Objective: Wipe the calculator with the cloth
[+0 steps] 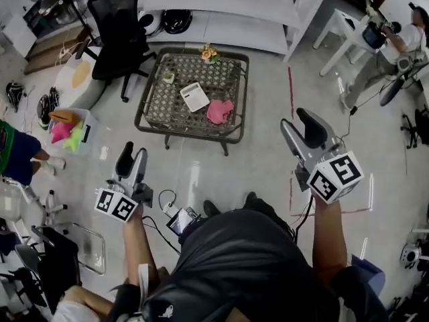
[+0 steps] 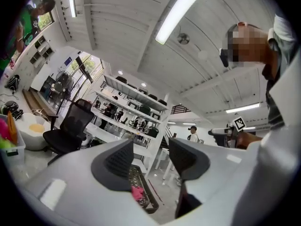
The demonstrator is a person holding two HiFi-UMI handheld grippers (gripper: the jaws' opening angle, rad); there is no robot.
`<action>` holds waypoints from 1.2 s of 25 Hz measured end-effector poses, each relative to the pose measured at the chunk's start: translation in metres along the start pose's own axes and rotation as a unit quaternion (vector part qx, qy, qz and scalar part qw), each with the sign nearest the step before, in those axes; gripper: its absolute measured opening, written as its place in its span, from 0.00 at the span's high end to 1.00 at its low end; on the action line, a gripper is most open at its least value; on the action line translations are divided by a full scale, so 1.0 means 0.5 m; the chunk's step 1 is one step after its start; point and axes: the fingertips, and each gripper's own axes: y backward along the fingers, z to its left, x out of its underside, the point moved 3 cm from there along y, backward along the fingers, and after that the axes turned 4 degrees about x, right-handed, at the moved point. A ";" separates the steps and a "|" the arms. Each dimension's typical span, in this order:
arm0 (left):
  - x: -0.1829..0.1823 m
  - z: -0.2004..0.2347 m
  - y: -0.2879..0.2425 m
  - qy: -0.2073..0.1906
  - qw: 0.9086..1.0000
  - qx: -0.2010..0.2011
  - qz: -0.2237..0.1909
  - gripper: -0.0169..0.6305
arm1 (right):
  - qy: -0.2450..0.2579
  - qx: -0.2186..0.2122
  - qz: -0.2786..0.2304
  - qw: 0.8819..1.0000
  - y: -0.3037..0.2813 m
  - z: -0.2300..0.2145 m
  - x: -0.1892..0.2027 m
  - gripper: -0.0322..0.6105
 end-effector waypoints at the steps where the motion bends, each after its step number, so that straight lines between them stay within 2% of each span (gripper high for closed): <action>1: 0.004 0.006 0.006 0.003 1.000 -0.005 -0.002 0.58 | 0.002 -0.005 0.003 1.000 -0.010 0.003 -0.001 0.66; 7: 0.016 0.030 0.016 0.024 0.999 -0.024 0.005 0.58 | -0.002 -0.023 0.021 1.000 -0.053 0.013 -0.010 0.66; 11: 0.025 0.042 0.016 0.019 0.999 -0.039 0.007 0.58 | -0.013 -0.033 0.023 0.999 -0.082 0.010 0.014 0.66; 17: 0.028 0.020 0.000 0.009 0.996 -0.091 -0.011 0.58 | -0.003 -0.100 0.020 0.995 -0.181 -0.036 0.008 0.66; 30: 0.030 -0.049 -0.120 -0.019 0.986 -0.162 -0.020 0.58 | -0.024 -0.177 0.015 0.984 -0.307 -0.189 0.025 0.66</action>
